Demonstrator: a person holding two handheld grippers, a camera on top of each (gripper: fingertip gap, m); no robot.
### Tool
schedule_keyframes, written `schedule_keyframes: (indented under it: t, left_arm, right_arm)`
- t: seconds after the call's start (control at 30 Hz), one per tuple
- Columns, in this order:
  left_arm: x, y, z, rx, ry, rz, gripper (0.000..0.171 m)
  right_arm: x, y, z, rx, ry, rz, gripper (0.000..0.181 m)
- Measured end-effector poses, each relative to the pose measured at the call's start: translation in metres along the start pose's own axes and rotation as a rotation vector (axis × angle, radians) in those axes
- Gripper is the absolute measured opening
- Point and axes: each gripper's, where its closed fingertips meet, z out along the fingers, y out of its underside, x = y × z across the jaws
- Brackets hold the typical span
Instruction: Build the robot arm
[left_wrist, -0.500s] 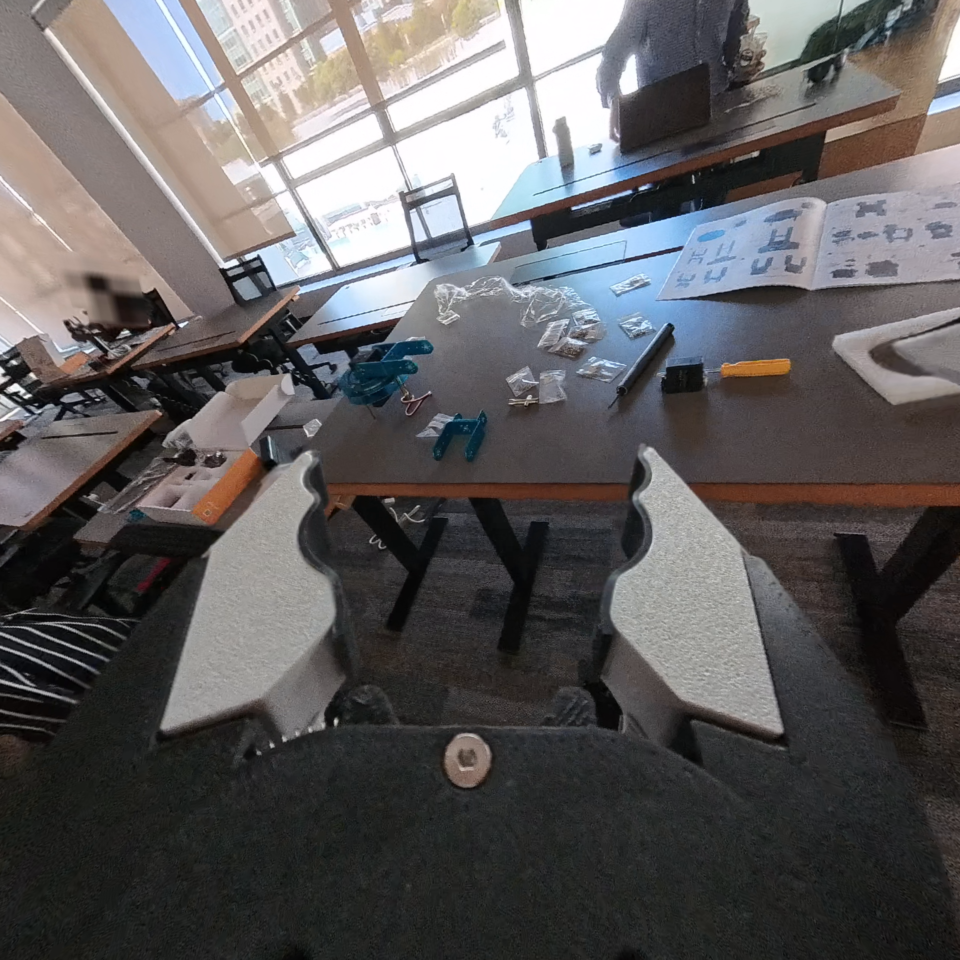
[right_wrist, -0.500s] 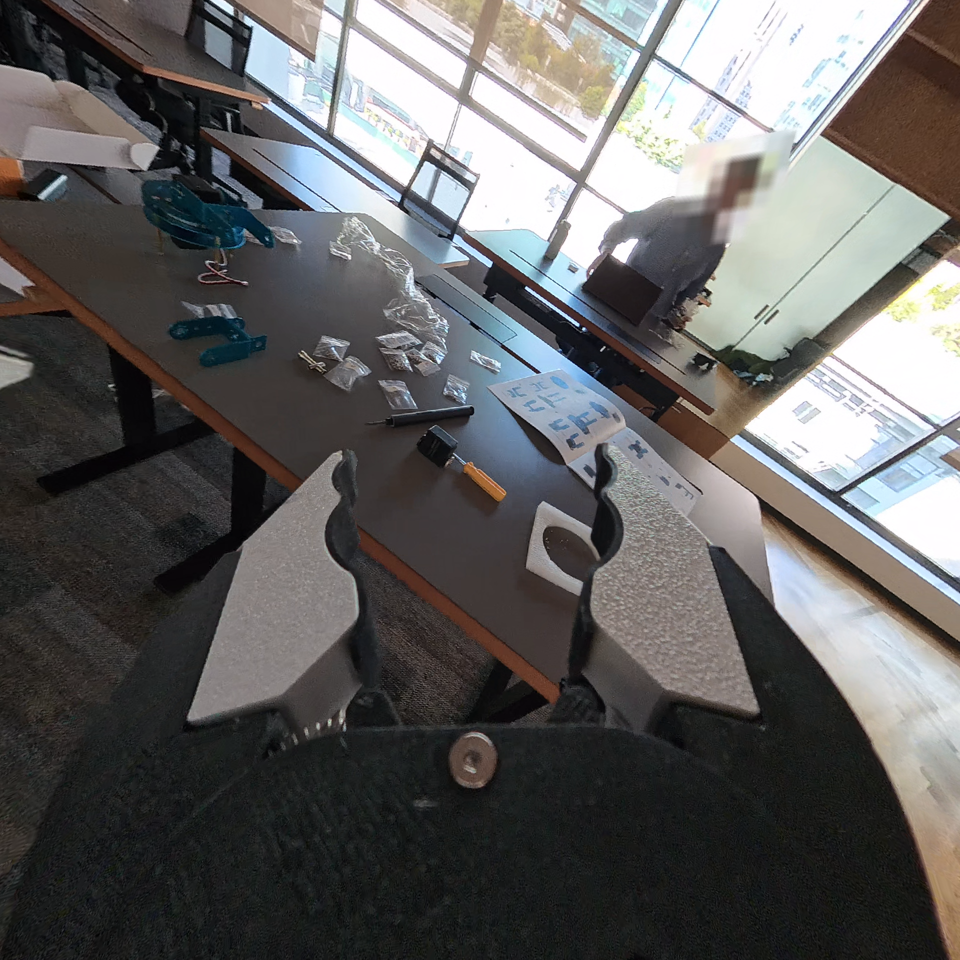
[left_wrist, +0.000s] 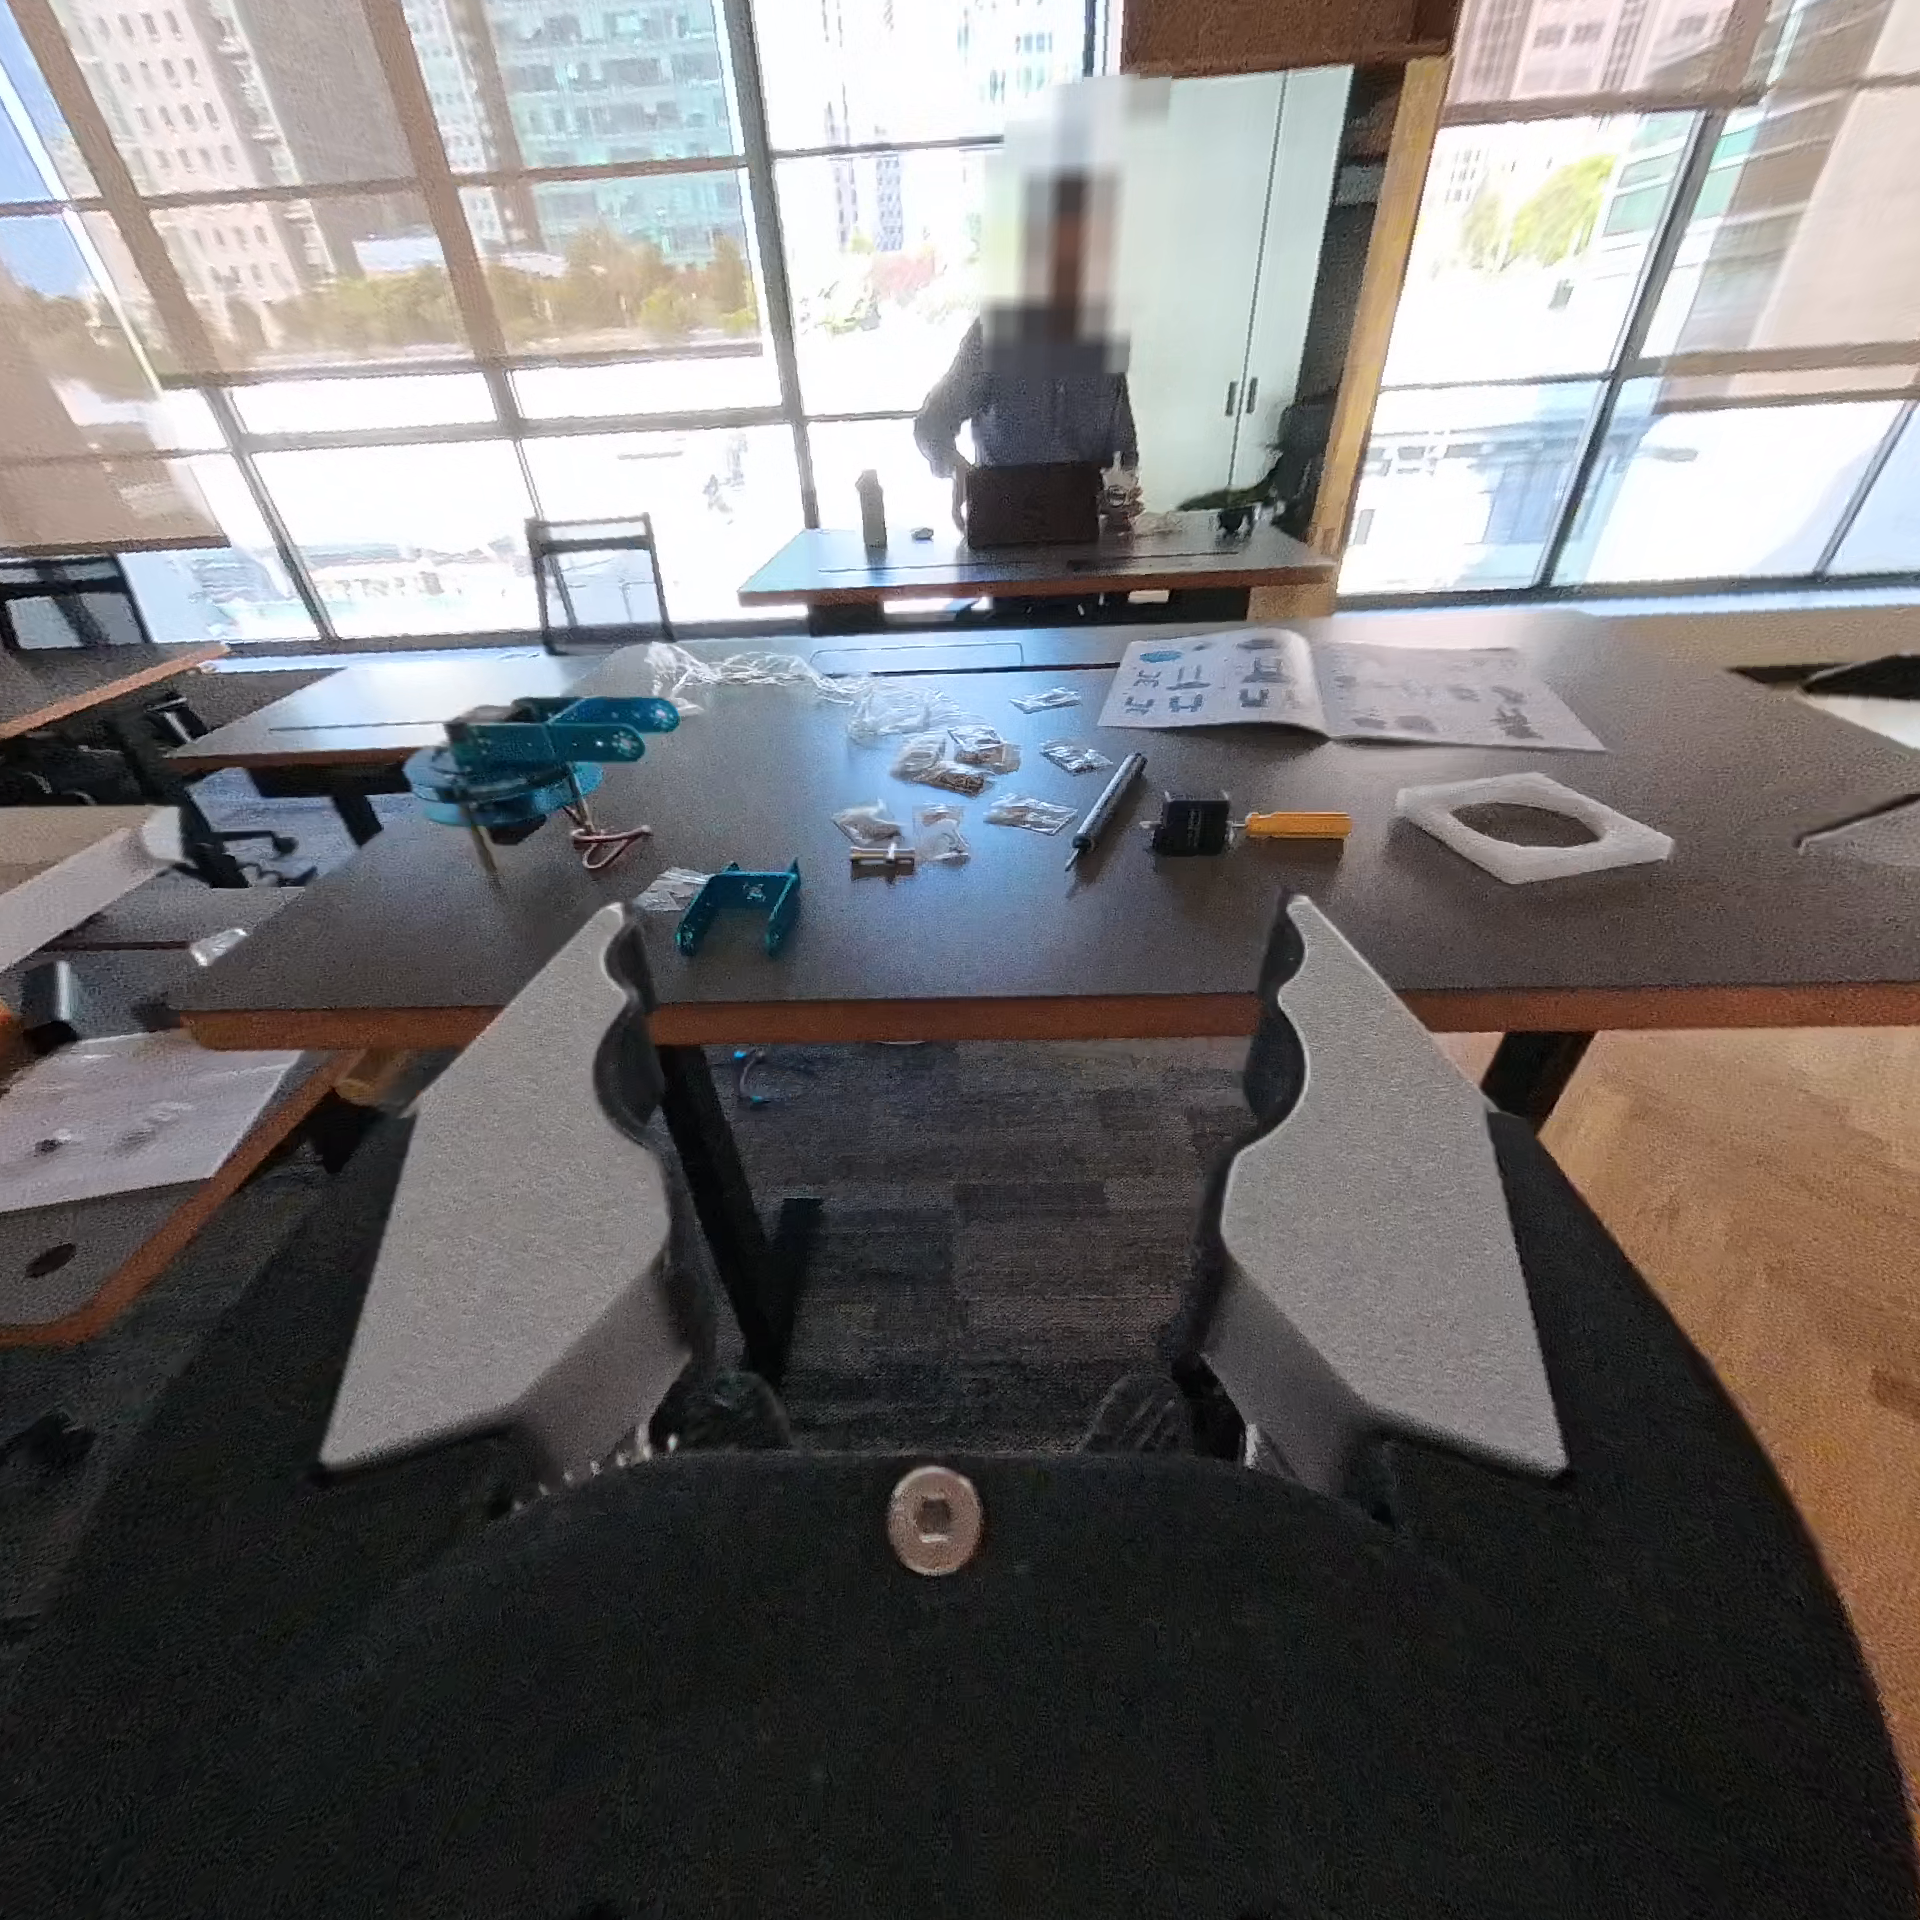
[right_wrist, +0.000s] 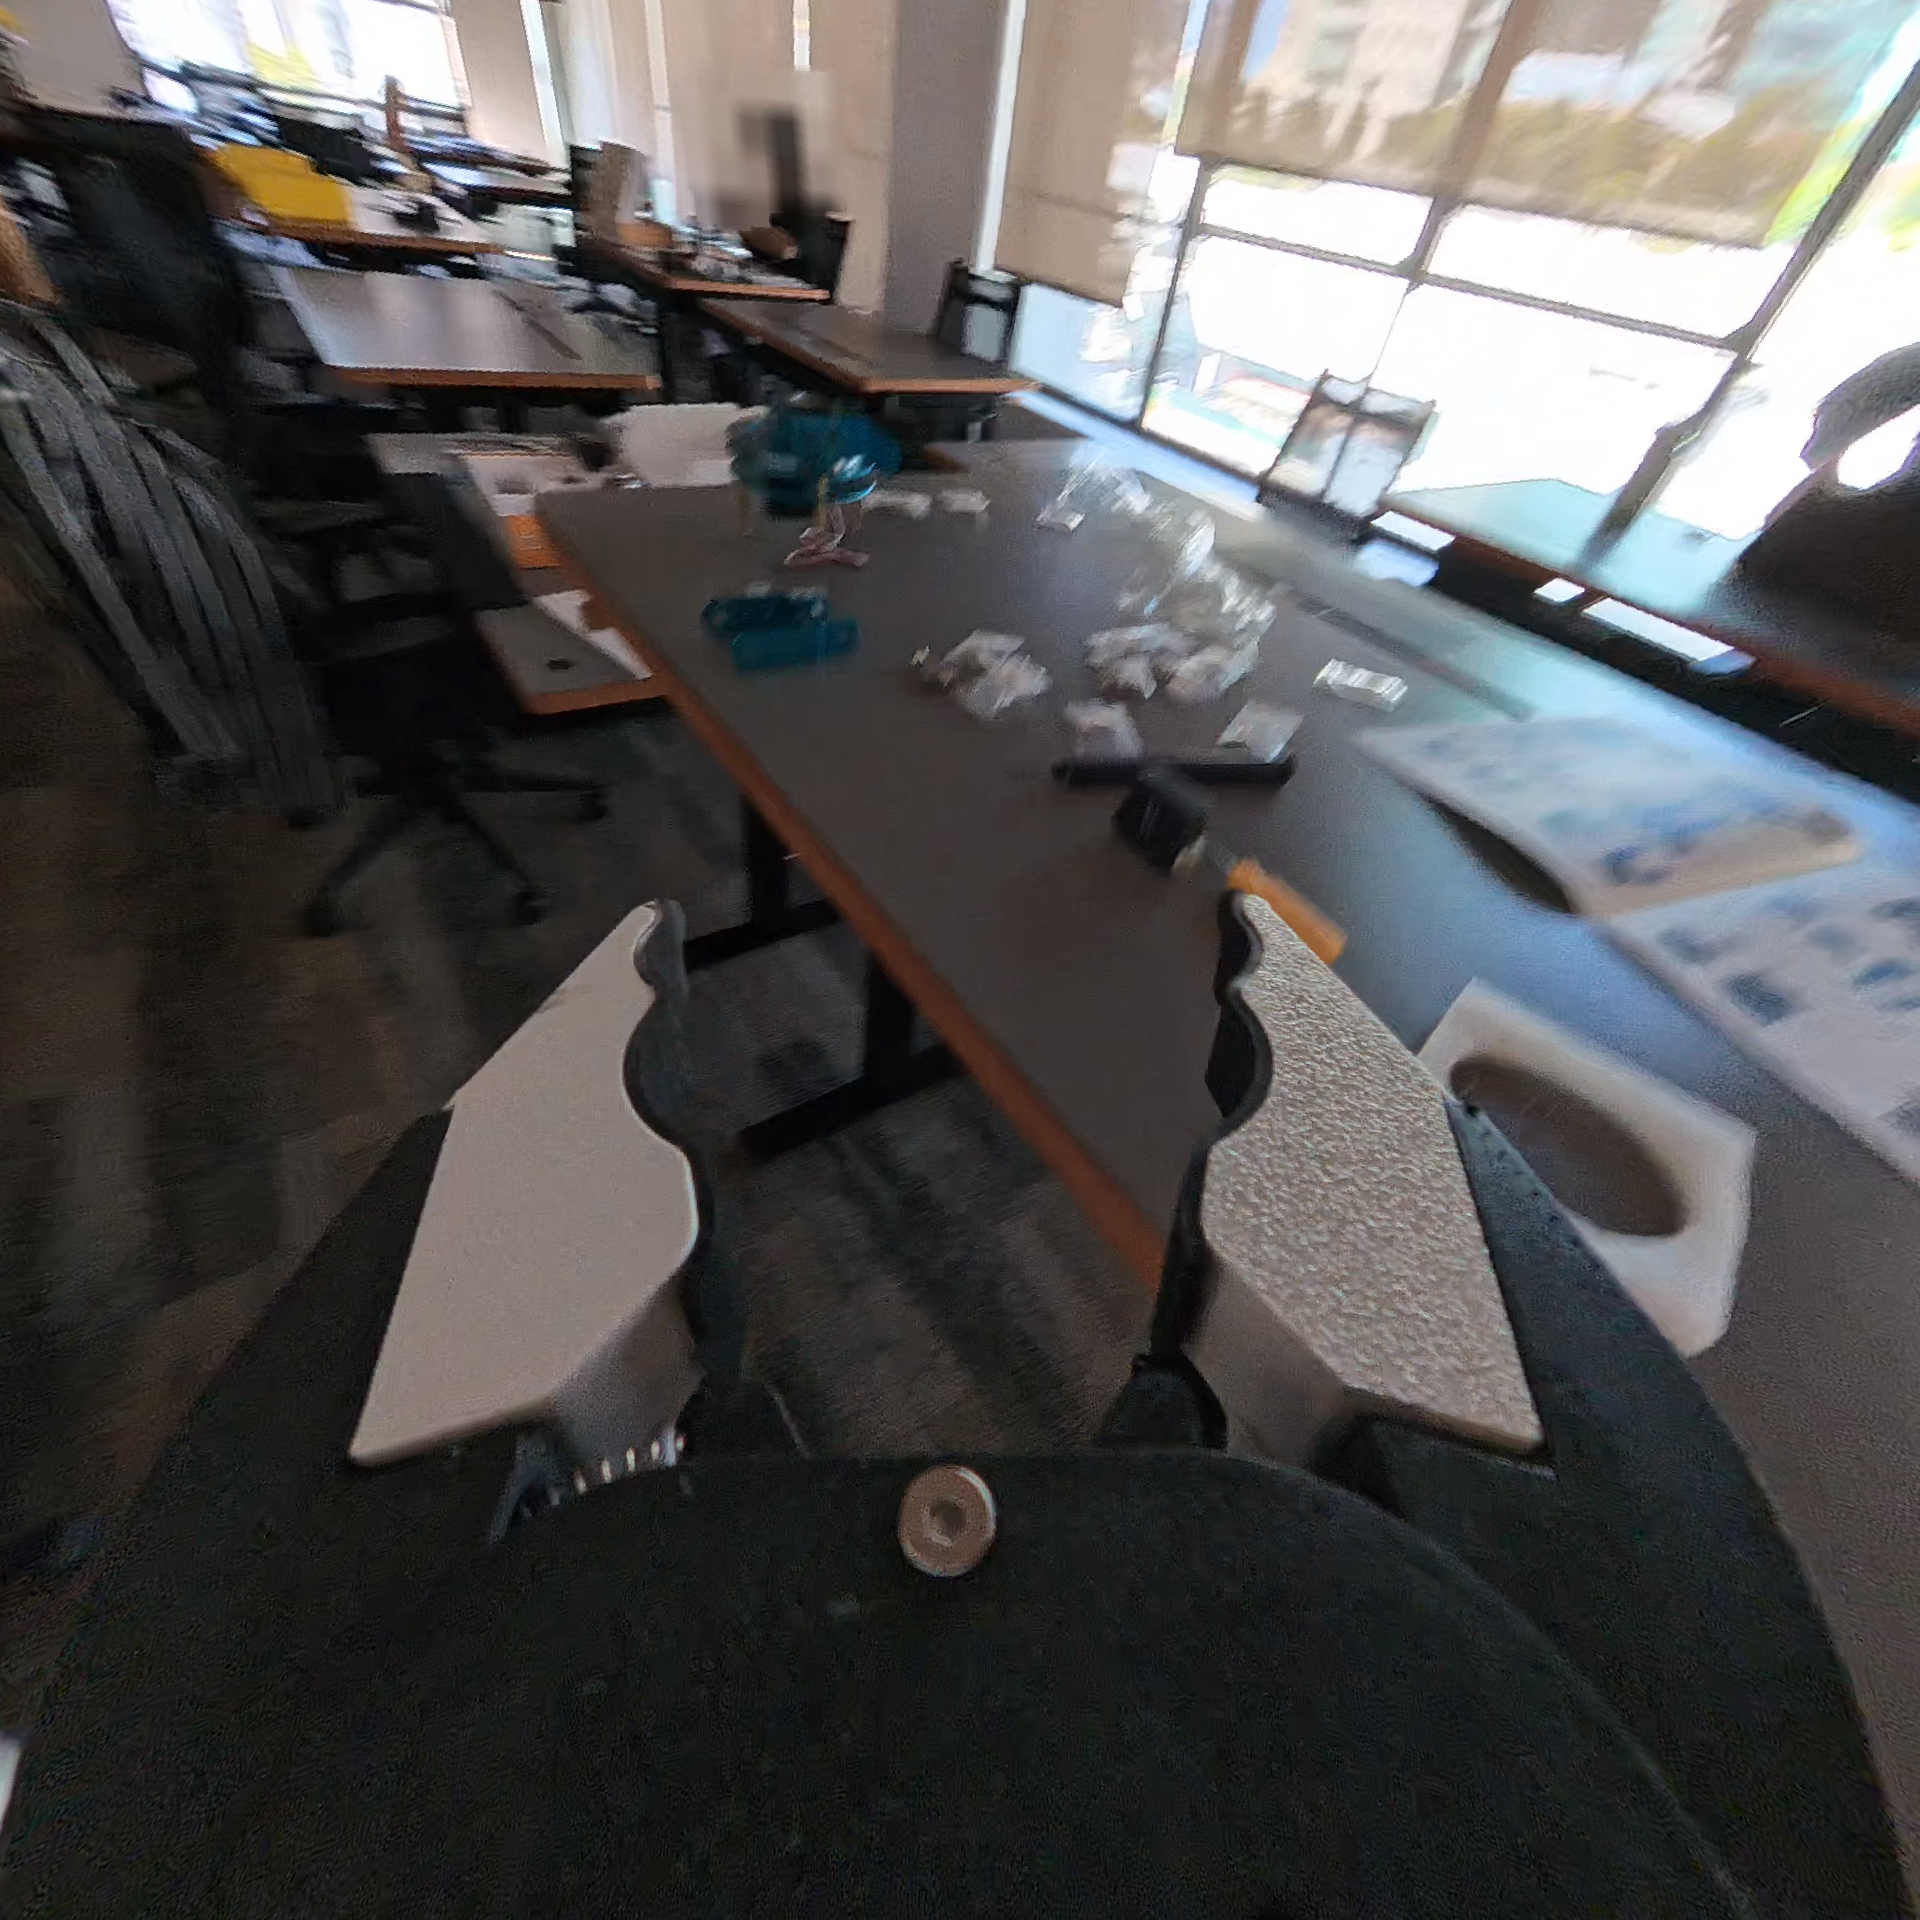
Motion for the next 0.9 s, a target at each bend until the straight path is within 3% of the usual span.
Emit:
schedule_keyframes:
  t: [0.1, 0.17, 0.23, 0.47, 0.67, 0.77, 0.9]
  left_arm:
    - [0.008, 0.048, -0.014, -0.011, 0.103, -0.050, 0.111]
    - [0.014, 0.074, -0.011, -0.036, 0.110, -0.072, 0.107]
    - [0.021, 0.088, 0.009, -0.083, 0.119, -0.073, 0.103]
    - [0.021, 0.058, 0.142, -0.079, 0.087, 0.119, 0.098]
    - [-0.024, 0.081, 0.200, -0.253, -0.106, 0.132, 0.093]
    - [-0.066, 0.097, 0.226, -0.311, -0.167, 0.125, 0.097]
    - [-0.116, 0.126, 0.265, -0.381, -0.166, 0.133, 0.101]
  right_arm:
    - [0.019, 0.059, -0.017, -0.008, -0.074, 0.169, 0.105]
    - [0.030, 0.067, -0.011, 0.036, -0.117, 0.266, 0.098]
    - [0.047, 0.056, 0.005, 0.100, -0.125, 0.268, 0.081]
    - [0.112, 0.033, 0.091, 0.059, -0.062, -0.064, 0.074]
    - [0.143, 0.038, 0.106, -0.001, -0.080, -0.121, 0.074]
    - [0.172, 0.048, 0.108, -0.044, -0.020, -0.172, 0.074]
    - [0.193, 0.047, 0.107, -0.043, -0.002, -0.143, 0.073]
